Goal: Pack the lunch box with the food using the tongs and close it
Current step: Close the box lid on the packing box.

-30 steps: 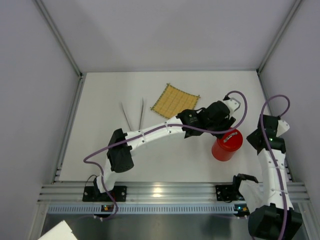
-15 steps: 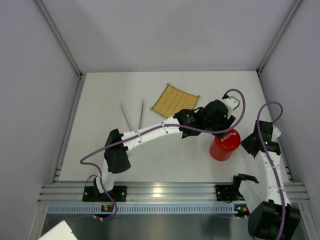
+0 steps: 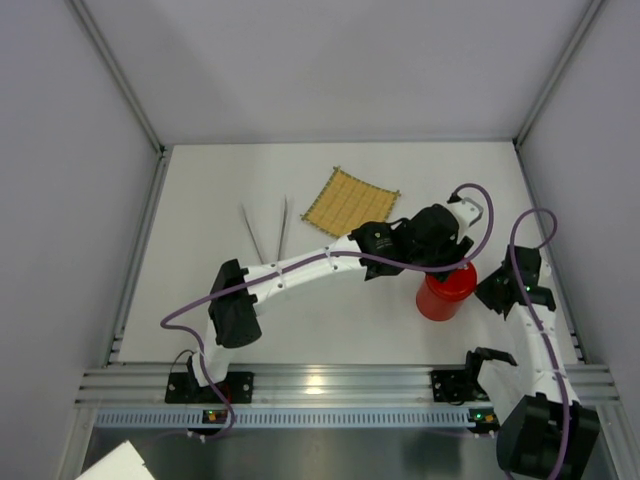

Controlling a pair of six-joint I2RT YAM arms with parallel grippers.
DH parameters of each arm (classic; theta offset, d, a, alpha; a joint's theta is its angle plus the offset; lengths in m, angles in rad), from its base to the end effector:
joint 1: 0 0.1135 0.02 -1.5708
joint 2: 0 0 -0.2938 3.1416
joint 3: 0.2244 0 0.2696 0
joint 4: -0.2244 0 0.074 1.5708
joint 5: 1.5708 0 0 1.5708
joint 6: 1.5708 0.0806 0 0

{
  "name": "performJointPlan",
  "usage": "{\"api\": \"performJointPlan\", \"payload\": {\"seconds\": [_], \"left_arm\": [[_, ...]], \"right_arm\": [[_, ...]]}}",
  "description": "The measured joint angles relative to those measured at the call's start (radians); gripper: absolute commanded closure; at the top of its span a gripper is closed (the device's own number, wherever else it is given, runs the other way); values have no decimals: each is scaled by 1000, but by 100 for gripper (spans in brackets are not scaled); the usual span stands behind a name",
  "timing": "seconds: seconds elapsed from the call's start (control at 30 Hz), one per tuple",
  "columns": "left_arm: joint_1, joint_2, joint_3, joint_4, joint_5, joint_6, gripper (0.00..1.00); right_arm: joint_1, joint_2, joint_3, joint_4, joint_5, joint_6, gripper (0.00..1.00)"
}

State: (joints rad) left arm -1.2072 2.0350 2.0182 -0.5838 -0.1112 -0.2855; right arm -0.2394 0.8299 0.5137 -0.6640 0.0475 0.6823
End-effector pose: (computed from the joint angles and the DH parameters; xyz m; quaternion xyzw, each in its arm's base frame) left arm 0.2013 -0.5038 0.3447 0.3696 0.8026 -0.2800 0.3752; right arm 0.1703 -0.0455 0.1772 0.4315 0.8536 0.0417 0.2888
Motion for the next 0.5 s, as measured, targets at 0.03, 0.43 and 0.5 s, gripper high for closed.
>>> {"api": "performJointPlan", "payload": {"seconds": [0.03, 0.43, 0.5], "left_arm": [[0, 0, 0, 0, 0, 0, 46], [0, 3, 0, -6, -1, 0, 46], [0, 3, 0, -14, -1, 0, 46]], "right_arm": [[0, 2, -4, 6, -4, 0, 98], [10, 32, -17, 51, -33, 6, 100], [25, 42, -17, 58, -34, 13, 100]]}}
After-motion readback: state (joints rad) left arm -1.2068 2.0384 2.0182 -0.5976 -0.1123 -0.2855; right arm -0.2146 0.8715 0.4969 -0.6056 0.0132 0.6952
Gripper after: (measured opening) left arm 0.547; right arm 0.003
